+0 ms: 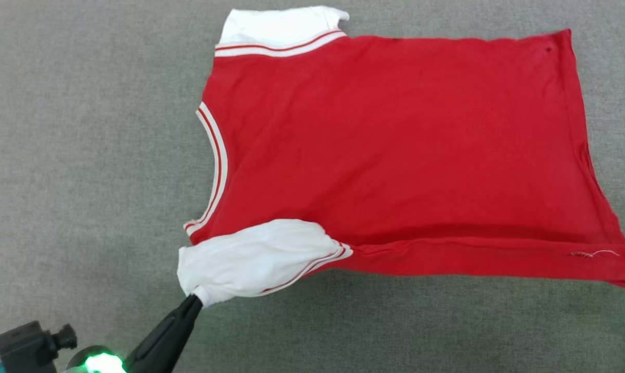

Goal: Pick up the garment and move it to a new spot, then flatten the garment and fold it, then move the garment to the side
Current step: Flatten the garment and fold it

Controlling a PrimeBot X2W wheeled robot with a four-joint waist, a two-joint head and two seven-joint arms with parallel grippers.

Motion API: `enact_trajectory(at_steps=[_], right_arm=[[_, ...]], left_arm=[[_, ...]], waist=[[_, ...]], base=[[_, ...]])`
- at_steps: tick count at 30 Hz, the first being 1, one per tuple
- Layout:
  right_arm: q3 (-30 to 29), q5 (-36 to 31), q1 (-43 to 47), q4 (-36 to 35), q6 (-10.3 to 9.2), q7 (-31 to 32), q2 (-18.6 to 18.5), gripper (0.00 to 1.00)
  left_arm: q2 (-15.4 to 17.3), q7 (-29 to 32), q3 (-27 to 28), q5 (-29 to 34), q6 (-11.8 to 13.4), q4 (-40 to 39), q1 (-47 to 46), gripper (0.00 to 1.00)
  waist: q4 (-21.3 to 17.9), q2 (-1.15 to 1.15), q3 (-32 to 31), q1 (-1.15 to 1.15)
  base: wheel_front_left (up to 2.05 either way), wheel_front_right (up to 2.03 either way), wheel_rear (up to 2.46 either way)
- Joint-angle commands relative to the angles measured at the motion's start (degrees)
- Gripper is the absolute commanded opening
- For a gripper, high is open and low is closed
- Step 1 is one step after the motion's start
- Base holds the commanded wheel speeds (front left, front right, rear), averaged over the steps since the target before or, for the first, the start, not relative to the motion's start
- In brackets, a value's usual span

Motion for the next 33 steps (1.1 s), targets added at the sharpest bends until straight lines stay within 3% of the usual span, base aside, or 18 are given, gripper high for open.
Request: enact_trajectory(at_steps=[1,9,17,28,33], right_arm=[[-0.6,-0.2,0.1,-0.7,-0.09,0.3,0.5,0.0],[2.1,-3.4,-8.0,2.8,-0.08,1.9,-1.4,0.0],[8.4,-3.7,-23.4,14.2,-0.09,0.0,-1.9,0.0],[14.5,-5.1,-33.3,24.7,-0.09,-4.5,-1.7,0.0],[16.4,-5.1,-34.8,27.7,-0.09,-7.0,-2.0,0.0]], left_arm=[[0.1,0.0,0.3,0.3,-0.1,-0.3,0.0,0.0],[-1.1,3.2,-3.4,0.1,-0.1,1.7,-15.3,0.0],[-4.2,4.0,-5.7,-4.4,-0.1,14.3,-32.2,0.0],[-6.3,1.6,-9.2,-6.6,-0.1,27.2,-40.6,0.0],[-6.3,1.0,-12.7,-4.2,-0.1,33.4,-43.1,0.0]], waist=[[0.0,0.0,0.1,0.0],[-0.7,0.0,1.1,0.0],[-2.4,0.0,3.9,0.0],[-2.5,0.0,9.1,0.0],[-2.5,0.0,10.9,0.0]], base=[[0.0,0.0,0.0],[0.0,0.0,0.0],[0.0,0.0,0.0],[0.0,0.0,0.0],[0.0,0.0,0.0]])
